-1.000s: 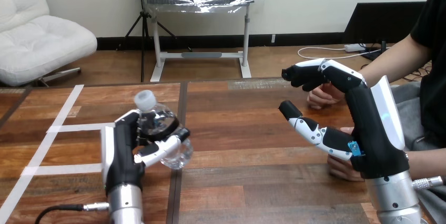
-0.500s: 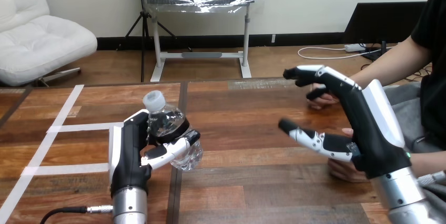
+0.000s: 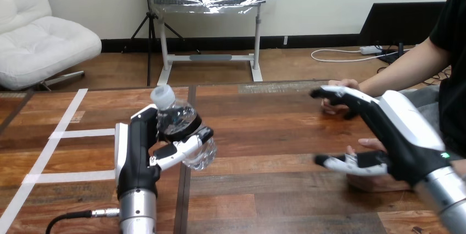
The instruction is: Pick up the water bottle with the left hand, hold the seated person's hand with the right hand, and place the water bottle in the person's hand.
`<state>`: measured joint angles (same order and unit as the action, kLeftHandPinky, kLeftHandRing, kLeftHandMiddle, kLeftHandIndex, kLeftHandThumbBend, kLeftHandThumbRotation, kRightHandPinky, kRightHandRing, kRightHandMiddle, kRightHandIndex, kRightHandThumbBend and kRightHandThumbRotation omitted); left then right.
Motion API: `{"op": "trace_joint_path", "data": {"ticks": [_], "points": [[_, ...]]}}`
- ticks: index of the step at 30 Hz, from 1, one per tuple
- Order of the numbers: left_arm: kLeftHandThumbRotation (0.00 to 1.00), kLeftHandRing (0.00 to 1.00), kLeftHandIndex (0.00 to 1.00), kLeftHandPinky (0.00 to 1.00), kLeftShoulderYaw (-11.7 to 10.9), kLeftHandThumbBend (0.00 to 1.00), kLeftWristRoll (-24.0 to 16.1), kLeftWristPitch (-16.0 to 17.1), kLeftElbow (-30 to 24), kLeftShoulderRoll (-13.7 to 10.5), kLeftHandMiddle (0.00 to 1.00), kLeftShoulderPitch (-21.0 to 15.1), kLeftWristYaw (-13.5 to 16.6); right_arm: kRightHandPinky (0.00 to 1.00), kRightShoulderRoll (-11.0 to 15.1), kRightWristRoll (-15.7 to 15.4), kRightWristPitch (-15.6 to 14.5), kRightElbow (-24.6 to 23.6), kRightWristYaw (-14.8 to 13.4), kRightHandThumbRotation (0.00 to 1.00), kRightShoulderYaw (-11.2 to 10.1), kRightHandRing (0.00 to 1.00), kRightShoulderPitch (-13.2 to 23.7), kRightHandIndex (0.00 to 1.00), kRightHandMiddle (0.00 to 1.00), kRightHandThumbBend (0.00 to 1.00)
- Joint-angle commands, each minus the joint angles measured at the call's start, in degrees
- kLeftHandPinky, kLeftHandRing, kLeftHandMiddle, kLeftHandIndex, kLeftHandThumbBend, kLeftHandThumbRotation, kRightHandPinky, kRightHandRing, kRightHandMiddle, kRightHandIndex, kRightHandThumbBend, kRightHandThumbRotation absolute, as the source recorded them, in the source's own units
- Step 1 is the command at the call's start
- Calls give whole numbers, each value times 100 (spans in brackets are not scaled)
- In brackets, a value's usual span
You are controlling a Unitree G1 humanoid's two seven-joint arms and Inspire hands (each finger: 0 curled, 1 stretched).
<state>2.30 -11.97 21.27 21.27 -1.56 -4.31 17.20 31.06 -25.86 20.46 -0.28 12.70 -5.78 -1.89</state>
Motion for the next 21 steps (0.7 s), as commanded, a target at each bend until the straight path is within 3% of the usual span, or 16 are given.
{"op": "trace_joint_path", "data": {"ticks": [1,6,9,16,21], "points": [[0,43,50,43,141,61,-170,124,-1073,54,43,-345,-81,76,801,-131,-523,-491,482,5,-348,85,445,84,87,80],[0,43,50,44,123,62,-178,-18,-1178,105,43,-290,-105,78,1072,-210,-724,-390,669,4,-312,86,514,85,87,84],[0,43,50,43,129,61,-194,76,-1159,79,43,-285,-127,78,1216,-264,-768,-325,710,4,-292,86,545,84,87,85],[0,43,50,43,129,61,-158,53,-1203,104,43,-250,-167,78,1490,-526,-1358,-428,1054,5,-170,87,593,85,88,85],[0,42,50,42,133,61,-171,49,-1218,106,43,-235,-172,79,1649,-595,-1607,-432,1276,4,-77,90,636,86,89,83]]}}
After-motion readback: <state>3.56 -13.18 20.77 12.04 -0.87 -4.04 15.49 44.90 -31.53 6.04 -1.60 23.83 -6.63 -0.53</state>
